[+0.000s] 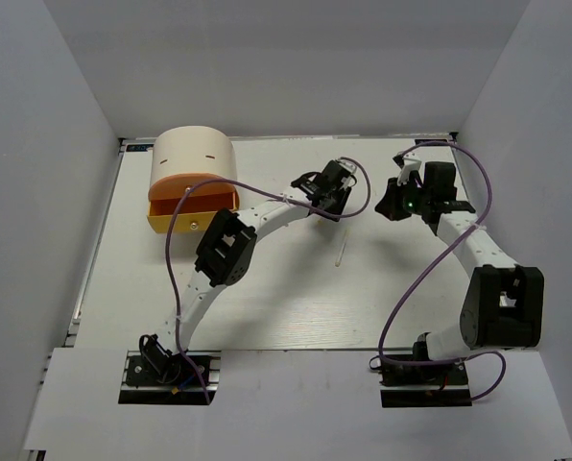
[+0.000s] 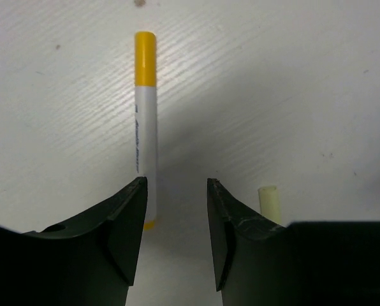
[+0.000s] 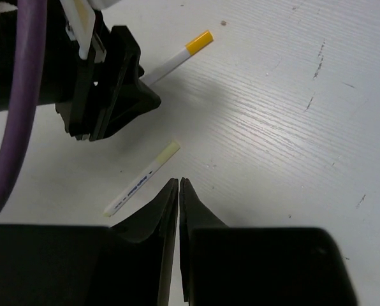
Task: Sort the stationery into containers
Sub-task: Grab a piece of stationery with the left arm
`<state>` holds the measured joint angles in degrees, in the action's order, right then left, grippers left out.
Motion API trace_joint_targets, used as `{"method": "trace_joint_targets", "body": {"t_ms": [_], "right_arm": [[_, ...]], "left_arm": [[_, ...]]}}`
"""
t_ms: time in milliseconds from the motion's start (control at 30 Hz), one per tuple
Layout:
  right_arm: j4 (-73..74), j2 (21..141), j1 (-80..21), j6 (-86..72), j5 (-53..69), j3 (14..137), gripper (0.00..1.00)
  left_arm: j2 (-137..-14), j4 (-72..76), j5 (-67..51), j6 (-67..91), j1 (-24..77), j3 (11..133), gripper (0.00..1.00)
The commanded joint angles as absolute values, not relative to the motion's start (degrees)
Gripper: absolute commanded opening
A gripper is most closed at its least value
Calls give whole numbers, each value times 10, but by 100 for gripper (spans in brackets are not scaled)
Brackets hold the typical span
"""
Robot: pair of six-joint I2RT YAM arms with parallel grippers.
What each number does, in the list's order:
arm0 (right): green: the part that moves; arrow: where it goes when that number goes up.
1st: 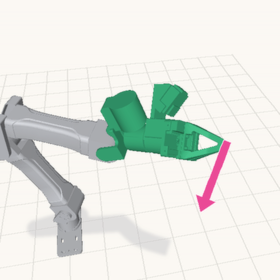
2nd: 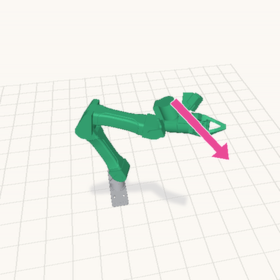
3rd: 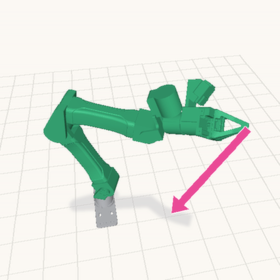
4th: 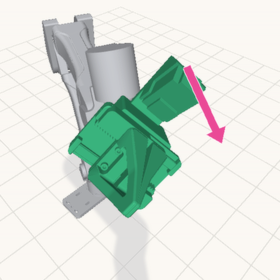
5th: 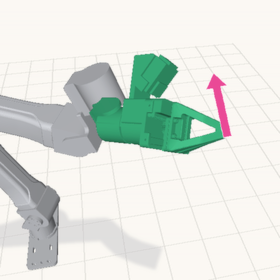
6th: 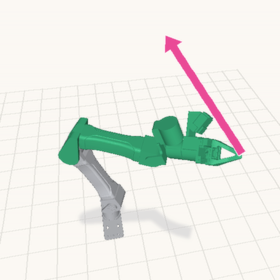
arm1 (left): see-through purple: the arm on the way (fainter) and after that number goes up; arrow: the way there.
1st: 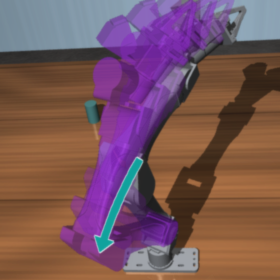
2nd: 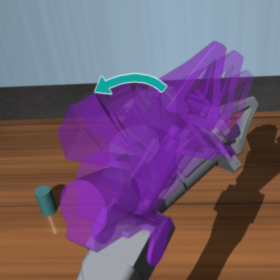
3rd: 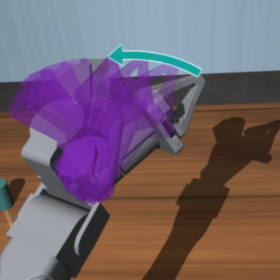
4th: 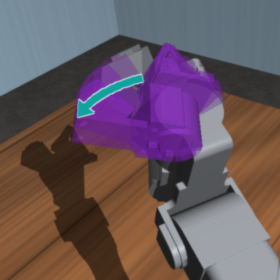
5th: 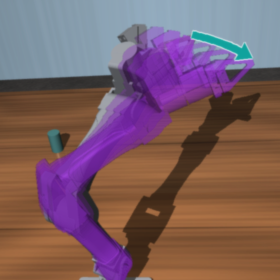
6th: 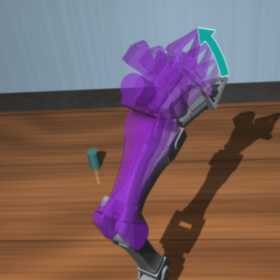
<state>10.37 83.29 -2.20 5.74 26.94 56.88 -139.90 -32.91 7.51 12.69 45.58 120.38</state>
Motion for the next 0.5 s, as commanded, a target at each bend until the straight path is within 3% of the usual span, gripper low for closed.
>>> {"method": "trace_joint_targets", "body": {"t_ms": [0, 467], "right_arm": [[89, 809, -17, 57, 286, 556, 9], [88, 797, -17, 58, 291, 542, 9]], "left_arm": [[-1378, -322, 113, 122, 453, 1232, 53], [-1410, -318, 148, 110, 458, 1265, 50]]}}
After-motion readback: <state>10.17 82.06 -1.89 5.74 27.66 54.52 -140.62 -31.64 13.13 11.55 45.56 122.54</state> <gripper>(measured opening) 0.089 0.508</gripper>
